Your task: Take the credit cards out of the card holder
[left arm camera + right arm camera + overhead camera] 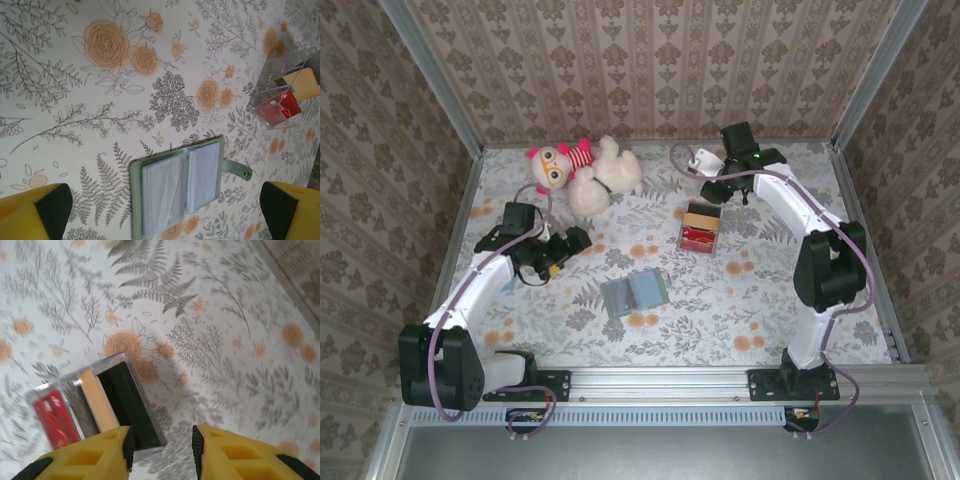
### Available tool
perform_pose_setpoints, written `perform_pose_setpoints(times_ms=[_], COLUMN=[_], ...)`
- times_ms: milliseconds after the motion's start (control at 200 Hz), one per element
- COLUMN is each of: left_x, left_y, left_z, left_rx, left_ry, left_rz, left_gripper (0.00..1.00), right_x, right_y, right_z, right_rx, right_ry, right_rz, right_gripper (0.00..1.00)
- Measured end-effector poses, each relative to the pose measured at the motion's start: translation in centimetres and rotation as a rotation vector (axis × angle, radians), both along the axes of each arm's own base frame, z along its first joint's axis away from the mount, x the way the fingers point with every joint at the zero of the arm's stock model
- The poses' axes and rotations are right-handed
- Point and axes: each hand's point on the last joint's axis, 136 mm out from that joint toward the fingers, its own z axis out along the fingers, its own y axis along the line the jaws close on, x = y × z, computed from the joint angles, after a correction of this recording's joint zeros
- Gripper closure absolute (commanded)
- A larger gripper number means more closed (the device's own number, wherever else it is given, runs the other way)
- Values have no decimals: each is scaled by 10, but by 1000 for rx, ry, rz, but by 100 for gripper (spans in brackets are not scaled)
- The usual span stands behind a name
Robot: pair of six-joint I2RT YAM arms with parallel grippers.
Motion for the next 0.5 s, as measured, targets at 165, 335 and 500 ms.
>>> perform_pose_setpoints(times_ms=[165, 335, 500], left_x=[-9, -19, -27], left_y=[-1, -5, -9], left_z=[-9, -19, -27], left_rx=[-8, -10, -3], left_ry=[28, 55, 73], left_rz=[-3, -21, -42], left_gripper=[0, 0, 0], right_x=[-28, -69, -103], right_y=[-4, -5, 10], right_z=[25, 21, 14], right_rx=[210, 434, 589], right_ry=[35, 103, 192], right_rz=[-248, -474, -614], right_gripper=[52, 44, 49])
